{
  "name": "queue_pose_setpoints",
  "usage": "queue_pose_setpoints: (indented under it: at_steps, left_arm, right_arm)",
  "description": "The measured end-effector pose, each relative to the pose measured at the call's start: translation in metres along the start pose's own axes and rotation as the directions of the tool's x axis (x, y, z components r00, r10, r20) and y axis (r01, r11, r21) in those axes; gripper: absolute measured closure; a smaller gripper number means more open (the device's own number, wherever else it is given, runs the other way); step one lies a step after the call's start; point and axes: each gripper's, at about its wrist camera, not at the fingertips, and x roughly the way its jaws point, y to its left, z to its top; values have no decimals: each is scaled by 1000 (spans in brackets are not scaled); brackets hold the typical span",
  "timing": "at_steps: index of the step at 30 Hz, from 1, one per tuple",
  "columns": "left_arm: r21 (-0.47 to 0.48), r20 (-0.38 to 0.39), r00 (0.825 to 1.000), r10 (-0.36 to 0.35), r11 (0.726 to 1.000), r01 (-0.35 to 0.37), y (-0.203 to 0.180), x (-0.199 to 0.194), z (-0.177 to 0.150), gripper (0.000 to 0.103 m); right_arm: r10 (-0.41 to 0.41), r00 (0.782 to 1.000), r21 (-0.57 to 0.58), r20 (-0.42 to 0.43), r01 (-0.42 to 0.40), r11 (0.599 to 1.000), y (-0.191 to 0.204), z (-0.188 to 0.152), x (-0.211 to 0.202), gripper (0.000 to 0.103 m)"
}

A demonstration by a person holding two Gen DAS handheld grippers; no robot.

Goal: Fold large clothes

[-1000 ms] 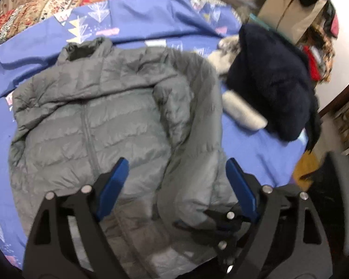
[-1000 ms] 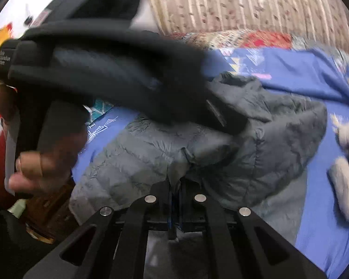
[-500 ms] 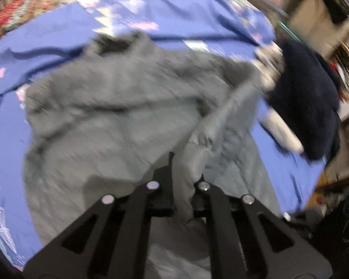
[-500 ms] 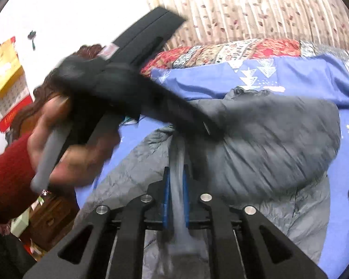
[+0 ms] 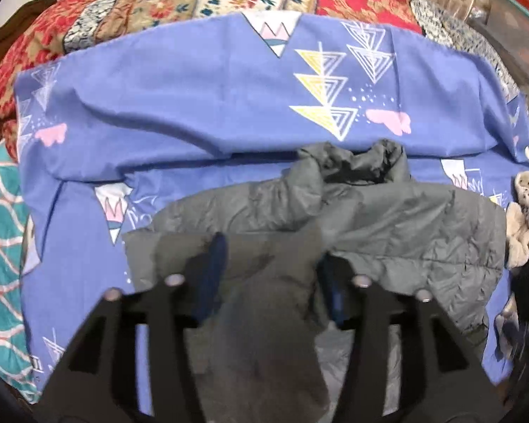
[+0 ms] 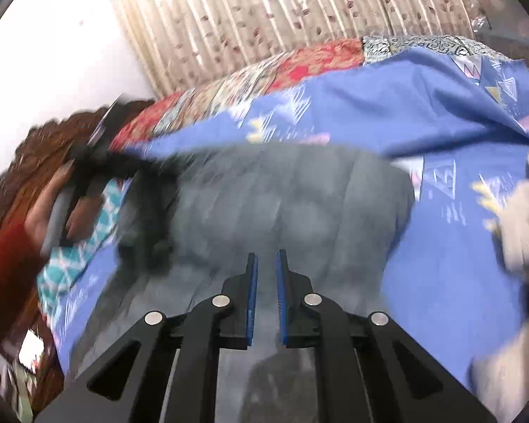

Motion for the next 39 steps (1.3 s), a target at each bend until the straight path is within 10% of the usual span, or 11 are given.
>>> queue_pose_setpoints:
  at_steps: [3, 4, 5, 7, 9, 15, 20, 21, 23, 26, 39]
  left_arm:
    - [-20, 31, 1000, -4, 1000, 4, 21, -9, -15, 43]
    - [-31, 37, 999, -6, 999, 7, 31, -10, -21, 34]
    - [-33, 30, 1000, 5, 999, -4, 36, -9, -24, 31]
    - [-13, -16, 998, 62, 998, -63, 43, -2, -31, 28]
    - [9, -31, 978, 208, 978, -208, 52, 4, -39, 28]
    - [-32, 24, 993, 111, 993, -110, 60, -12, -64, 28]
    - [-34, -73, 992, 103, 994, -105, 44, 25, -68, 36]
    - [-30, -98, 986, 138, 989, -142, 42, 38, -68, 64]
    - [-19, -147, 956, 253, 966, -258, 46, 63, -67, 81]
    - [-91, -268, 897, 351, 918, -386, 76, 105, -71, 89]
    - [-127, 29, 956, 291, 950, -285, 63, 1, -95, 87]
  right_arm:
    - [-70, 989, 31, -126, 75, 997, -37, 18, 55, 68]
    - [-179, 967, -9, -180, 180, 984, -47, 18, 72, 68]
    - [-379, 896, -64, -231, 374, 925, -68, 14, 92, 68]
    - [-472, 855, 40, -215, 490, 871, -98, 10, 87, 68]
    - [-442, 877, 162, -188, 472, 867, -109, 8, 68, 68]
    - [-375, 925, 102, -70, 380, 919, -75, -14, 13, 68]
    - [-257, 965, 85, -58, 261, 962, -57, -10, 20, 64]
    - [-173, 983, 135, -64, 180, 974, -58, -10, 25, 64]
    - [-18, 997, 212, -77, 34, 977, -59, -9, 36, 63]
    - [-70, 950, 224, -303, 143, 964, -75, -25, 80, 61]
    - [-18, 1000, 215, 15, 15, 976, -49, 31, 11, 57]
